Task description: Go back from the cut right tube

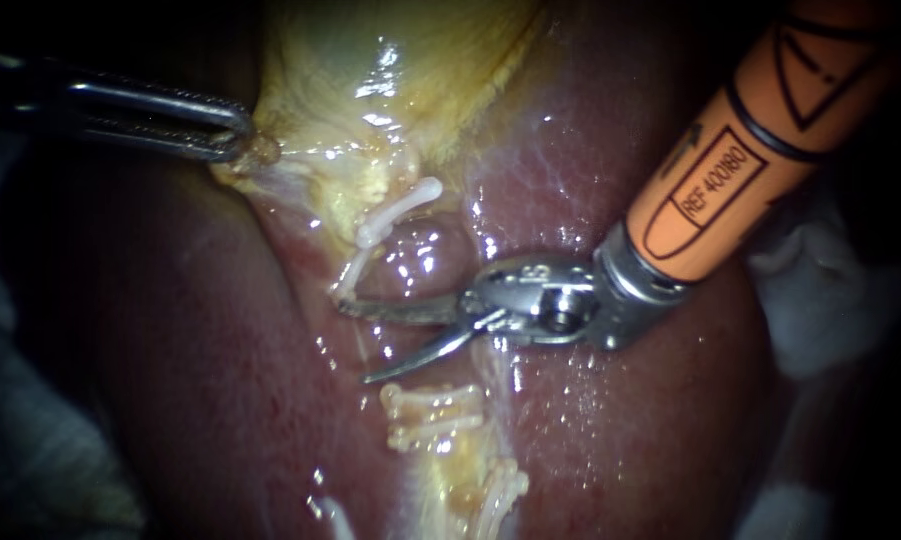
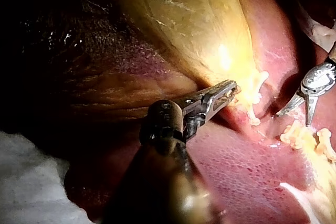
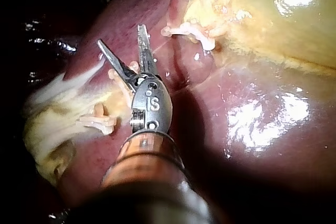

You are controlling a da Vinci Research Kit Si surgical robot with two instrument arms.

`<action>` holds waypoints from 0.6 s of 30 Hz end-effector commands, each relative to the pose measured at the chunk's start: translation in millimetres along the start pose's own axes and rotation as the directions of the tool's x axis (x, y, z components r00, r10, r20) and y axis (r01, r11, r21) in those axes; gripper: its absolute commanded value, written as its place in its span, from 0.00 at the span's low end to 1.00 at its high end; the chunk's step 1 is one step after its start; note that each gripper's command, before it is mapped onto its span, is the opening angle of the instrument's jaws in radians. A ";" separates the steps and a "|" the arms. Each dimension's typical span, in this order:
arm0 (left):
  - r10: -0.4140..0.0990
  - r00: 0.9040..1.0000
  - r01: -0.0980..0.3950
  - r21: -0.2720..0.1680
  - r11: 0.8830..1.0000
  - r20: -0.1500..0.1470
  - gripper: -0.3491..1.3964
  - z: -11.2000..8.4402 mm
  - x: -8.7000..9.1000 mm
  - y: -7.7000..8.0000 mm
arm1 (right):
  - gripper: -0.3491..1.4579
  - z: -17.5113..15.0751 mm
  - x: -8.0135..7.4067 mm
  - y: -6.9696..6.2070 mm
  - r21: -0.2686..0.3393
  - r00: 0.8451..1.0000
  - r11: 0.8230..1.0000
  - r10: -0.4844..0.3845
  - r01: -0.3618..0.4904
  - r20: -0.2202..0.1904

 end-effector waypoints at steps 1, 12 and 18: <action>0.000 1.000 0.000 0.000 1.000 0.000 0.00 0.0 0.0 -0.1 | 0.99 -0.6 0.3 -0.2 -0.032 1.000 0.999 -0.027 0.027 -0.005; 0.001 1.000 -0.001 0.000 1.000 0.000 0.00 0.2 -0.1 -0.5 | 0.99 -10.8 3.3 -1.2 -0.107 0.936 0.959 -0.227 0.263 0.269; 0.002 1.000 -0.002 0.001 1.000 -0.001 0.00 0.3 -0.1 -0.5 | 0.99 -13.6 4.1 -1.3 -0.094 0.863 0.949 -0.231 0.302 0.449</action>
